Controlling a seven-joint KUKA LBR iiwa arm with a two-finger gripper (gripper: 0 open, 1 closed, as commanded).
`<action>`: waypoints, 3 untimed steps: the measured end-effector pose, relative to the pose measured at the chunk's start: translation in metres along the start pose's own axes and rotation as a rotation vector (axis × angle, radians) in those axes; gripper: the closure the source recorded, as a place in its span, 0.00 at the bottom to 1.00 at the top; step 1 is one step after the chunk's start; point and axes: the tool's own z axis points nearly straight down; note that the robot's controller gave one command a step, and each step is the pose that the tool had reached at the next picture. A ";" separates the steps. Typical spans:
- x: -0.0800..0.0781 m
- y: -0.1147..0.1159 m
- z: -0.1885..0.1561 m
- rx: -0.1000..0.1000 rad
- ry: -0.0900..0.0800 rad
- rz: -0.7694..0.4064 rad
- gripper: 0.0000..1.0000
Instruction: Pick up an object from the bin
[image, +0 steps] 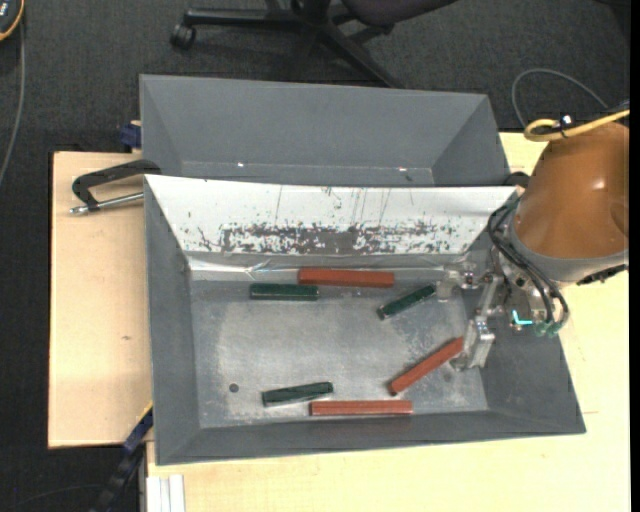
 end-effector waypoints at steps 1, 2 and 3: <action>-0.001 -0.001 0.011 0.003 -0.015 -0.055 0.00; 0.009 -0.007 0.087 0.002 -0.009 -0.270 0.00; 0.011 -0.010 0.083 0.002 -0.009 -0.363 0.00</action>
Offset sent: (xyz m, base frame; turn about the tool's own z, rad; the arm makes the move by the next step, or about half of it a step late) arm -0.0155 -0.0109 -0.1288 -0.3881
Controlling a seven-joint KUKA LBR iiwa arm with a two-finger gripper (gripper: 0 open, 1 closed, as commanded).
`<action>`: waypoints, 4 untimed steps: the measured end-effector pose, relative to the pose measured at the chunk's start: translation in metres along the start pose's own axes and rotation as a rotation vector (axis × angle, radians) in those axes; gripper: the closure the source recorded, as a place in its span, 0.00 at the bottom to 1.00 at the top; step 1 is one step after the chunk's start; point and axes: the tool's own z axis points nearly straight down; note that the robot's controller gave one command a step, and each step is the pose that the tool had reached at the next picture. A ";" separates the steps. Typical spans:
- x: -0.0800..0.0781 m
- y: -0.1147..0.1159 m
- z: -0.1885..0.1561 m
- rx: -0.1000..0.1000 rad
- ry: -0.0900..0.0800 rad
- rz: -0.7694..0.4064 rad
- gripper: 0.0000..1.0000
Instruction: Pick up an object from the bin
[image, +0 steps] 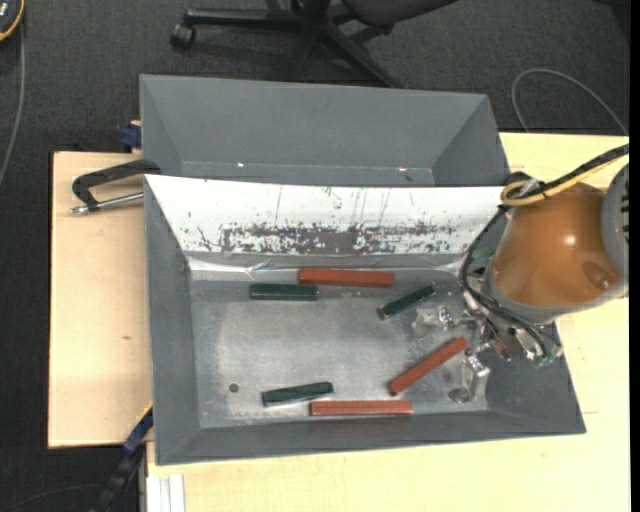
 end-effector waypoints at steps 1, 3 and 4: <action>-0.034 0.001 0.011 0.000 -0.005 0.053 0.00; 0.005 -0.011 0.045 0.000 0.000 -0.078 1.00; 0.005 -0.011 0.045 0.000 0.000 -0.078 1.00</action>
Offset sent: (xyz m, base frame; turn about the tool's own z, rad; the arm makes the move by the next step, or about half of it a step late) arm 0.0229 0.0130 -0.0461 -0.1096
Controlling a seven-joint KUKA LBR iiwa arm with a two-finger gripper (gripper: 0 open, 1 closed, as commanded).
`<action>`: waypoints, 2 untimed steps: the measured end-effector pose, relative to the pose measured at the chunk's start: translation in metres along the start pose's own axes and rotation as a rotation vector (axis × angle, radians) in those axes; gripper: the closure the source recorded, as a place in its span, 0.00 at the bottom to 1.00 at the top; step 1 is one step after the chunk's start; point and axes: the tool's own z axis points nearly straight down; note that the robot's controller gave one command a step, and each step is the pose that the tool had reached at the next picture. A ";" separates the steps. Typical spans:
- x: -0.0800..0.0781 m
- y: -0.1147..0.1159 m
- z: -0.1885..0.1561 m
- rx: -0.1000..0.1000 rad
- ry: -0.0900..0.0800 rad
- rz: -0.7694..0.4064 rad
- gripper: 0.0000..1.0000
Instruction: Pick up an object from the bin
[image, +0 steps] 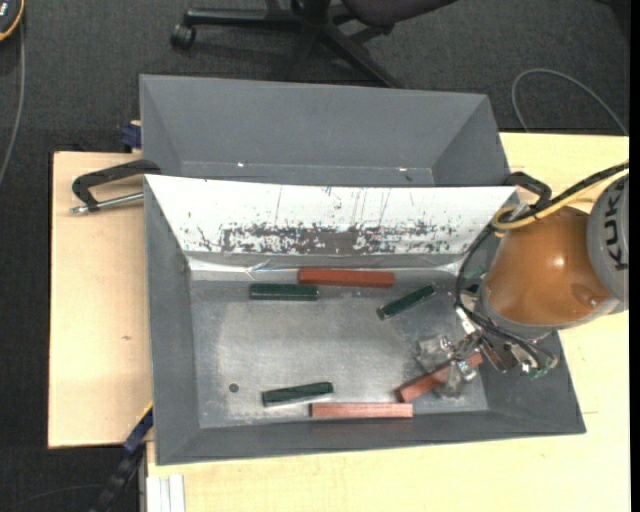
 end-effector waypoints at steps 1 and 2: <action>0.000 0.000 -0.002 0.000 0.000 0.000 1.00; 0.000 0.000 -0.008 0.001 -0.001 0.000 1.00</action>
Offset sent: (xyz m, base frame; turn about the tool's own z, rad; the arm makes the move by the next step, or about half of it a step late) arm 0.0000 0.0000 0.0196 0.0000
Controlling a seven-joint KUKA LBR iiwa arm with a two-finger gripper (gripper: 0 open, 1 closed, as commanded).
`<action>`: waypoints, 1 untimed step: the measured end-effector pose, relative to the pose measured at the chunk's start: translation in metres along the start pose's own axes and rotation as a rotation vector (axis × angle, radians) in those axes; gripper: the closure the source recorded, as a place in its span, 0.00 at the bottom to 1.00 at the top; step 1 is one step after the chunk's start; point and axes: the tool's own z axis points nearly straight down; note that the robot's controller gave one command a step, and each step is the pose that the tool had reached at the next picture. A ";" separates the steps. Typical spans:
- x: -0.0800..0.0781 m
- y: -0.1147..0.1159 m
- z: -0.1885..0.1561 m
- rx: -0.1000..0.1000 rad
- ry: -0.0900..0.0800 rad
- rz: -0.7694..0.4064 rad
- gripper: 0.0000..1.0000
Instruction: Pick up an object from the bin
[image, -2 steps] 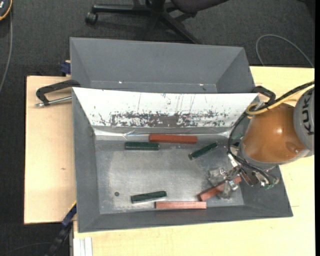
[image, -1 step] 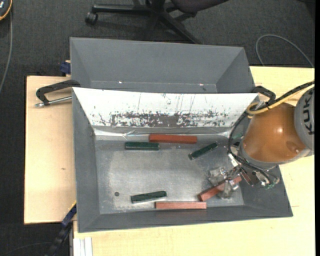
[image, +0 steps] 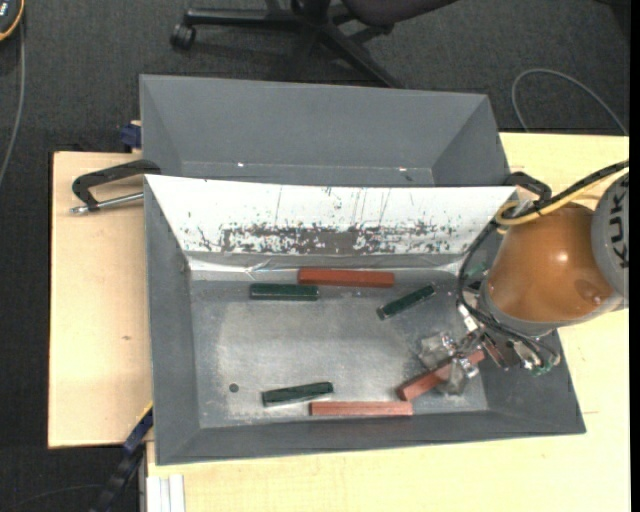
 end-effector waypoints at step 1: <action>0.000 0.000 -0.005 0.001 -0.001 0.000 1.00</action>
Offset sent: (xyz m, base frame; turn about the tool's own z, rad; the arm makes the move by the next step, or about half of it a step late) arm 0.0000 -0.0002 0.1129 0.0000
